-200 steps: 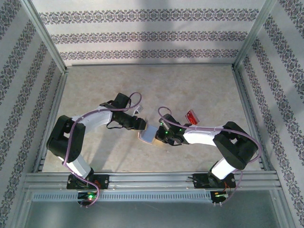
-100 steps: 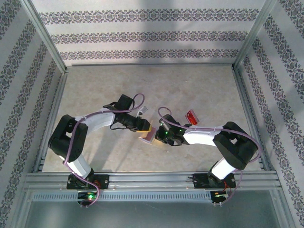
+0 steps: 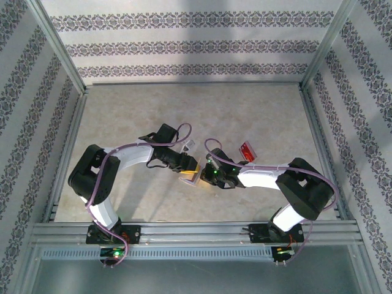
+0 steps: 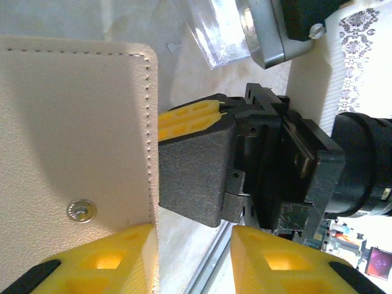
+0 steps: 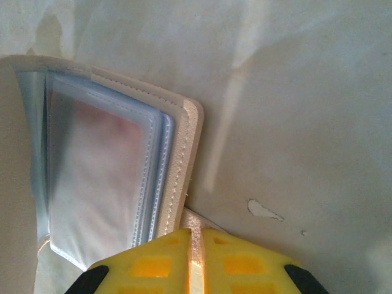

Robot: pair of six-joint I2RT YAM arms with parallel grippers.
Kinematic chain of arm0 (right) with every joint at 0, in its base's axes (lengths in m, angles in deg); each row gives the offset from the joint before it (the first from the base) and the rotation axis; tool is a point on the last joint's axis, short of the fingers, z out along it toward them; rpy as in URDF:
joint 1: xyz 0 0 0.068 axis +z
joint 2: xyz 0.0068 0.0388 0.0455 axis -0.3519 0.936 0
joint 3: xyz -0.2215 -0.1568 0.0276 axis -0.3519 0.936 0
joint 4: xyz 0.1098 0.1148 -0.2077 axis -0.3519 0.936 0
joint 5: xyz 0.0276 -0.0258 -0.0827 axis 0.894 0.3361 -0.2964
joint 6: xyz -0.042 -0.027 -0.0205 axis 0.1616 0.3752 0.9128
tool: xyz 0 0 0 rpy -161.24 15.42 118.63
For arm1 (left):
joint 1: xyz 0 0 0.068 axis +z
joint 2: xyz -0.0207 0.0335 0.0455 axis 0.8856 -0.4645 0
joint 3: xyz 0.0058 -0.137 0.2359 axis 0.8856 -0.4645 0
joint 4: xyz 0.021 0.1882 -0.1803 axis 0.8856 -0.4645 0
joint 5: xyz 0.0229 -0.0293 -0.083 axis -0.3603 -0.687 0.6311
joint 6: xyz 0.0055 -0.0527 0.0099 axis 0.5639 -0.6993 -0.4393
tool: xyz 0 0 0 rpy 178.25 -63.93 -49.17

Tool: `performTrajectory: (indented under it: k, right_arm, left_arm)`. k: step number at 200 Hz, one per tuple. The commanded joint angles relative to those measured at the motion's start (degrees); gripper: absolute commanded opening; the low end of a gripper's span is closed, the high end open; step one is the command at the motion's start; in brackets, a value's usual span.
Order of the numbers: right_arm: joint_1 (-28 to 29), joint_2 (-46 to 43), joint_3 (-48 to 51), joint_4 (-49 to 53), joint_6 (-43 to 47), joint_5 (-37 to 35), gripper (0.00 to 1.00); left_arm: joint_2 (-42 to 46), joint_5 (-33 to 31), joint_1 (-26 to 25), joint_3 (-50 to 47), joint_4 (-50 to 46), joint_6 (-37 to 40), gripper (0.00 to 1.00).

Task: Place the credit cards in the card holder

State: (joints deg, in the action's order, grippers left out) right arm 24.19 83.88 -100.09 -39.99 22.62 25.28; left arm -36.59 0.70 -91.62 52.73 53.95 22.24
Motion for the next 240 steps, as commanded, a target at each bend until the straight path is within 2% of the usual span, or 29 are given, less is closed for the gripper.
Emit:
performTrajectory:
  k: [1,29,87,133,170,240]
  right_arm:
    - [0.28,-0.69,1.16,2.49,-0.27,-1.16,0.14]
    - [0.29,-2.03,1.37,3.21,-0.66,-1.32,0.14]
    - [0.38,-8.68,2.23,5.69,-0.89,-3.05,0.13]
    - [-1.64,-14.39,1.97,5.59,-0.73,-3.77,0.0]
    - [-3.88,-8.67,-2.63,4.41,1.5,0.24,0.0]
    - [-4.32,-0.65,-8.94,2.78,3.26,2.87,0.0]
  left_arm:
    - [-1.75,1.71,-0.76,1.11,2.3,-0.7,0.36]
    - [-4.52,-0.65,-0.78,2.55,-1.72,2.66,0.33]
    - [-8.14,-2.42,-0.77,2.53,-2.05,3.83,0.29]
    - [-7.3,-4.08,-0.73,0.52,-1.32,4.41,0.22]
    - [-7.42,-4.23,-0.76,0.56,-1.3,4.84,0.18]
    - [-7.21,-3.97,-0.76,-0.29,-0.21,3.66,0.15]
